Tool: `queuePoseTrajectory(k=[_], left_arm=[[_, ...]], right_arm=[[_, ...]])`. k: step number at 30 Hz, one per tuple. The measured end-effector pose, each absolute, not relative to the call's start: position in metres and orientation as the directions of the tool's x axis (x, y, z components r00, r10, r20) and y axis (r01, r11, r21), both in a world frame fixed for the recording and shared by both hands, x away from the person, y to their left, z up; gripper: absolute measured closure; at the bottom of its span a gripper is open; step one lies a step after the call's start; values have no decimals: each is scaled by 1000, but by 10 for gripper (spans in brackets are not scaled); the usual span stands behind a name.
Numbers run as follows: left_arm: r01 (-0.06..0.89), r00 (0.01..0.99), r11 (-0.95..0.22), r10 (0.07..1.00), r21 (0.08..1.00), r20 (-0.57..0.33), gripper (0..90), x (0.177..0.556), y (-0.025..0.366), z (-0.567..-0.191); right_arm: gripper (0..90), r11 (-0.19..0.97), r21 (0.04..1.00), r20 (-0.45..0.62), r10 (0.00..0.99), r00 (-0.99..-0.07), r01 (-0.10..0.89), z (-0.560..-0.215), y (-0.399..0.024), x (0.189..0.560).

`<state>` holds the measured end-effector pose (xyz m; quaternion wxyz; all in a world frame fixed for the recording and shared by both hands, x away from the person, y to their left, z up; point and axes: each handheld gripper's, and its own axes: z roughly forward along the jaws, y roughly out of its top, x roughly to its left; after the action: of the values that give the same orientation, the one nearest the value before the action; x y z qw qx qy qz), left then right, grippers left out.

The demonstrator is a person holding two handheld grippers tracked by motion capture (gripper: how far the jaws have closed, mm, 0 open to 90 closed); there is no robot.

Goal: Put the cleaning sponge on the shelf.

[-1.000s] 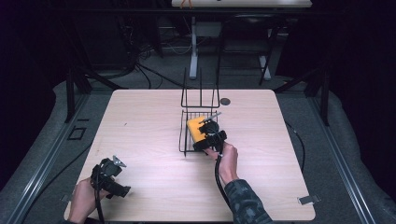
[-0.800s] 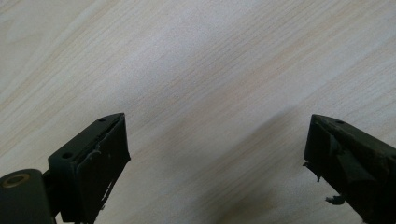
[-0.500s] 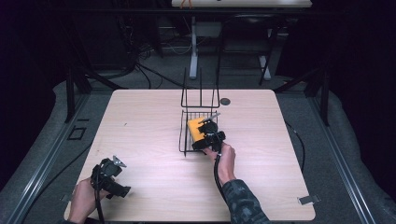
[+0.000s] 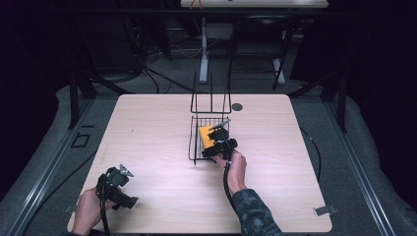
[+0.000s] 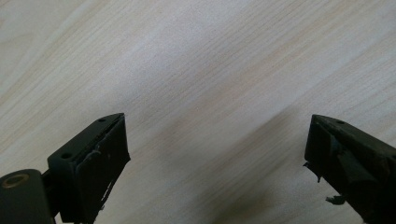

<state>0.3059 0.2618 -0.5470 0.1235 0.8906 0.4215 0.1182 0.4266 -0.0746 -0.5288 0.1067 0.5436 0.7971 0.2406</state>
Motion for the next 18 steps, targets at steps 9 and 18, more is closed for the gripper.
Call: queuePoseTrajectory(k=[9, 18], left_arm=[[720, 620, -616, 778, 320, 105, 63, 306, 262, -547], [719, 620, -617, 777, 320, 106, 63, 306, 262, -547]], right_arm=[[151, 292, 488, 91, 921, -380, 823, -528, -74, 427], [137, 300, 513, 91, 912, -399, 804, -521, -77, 424]])
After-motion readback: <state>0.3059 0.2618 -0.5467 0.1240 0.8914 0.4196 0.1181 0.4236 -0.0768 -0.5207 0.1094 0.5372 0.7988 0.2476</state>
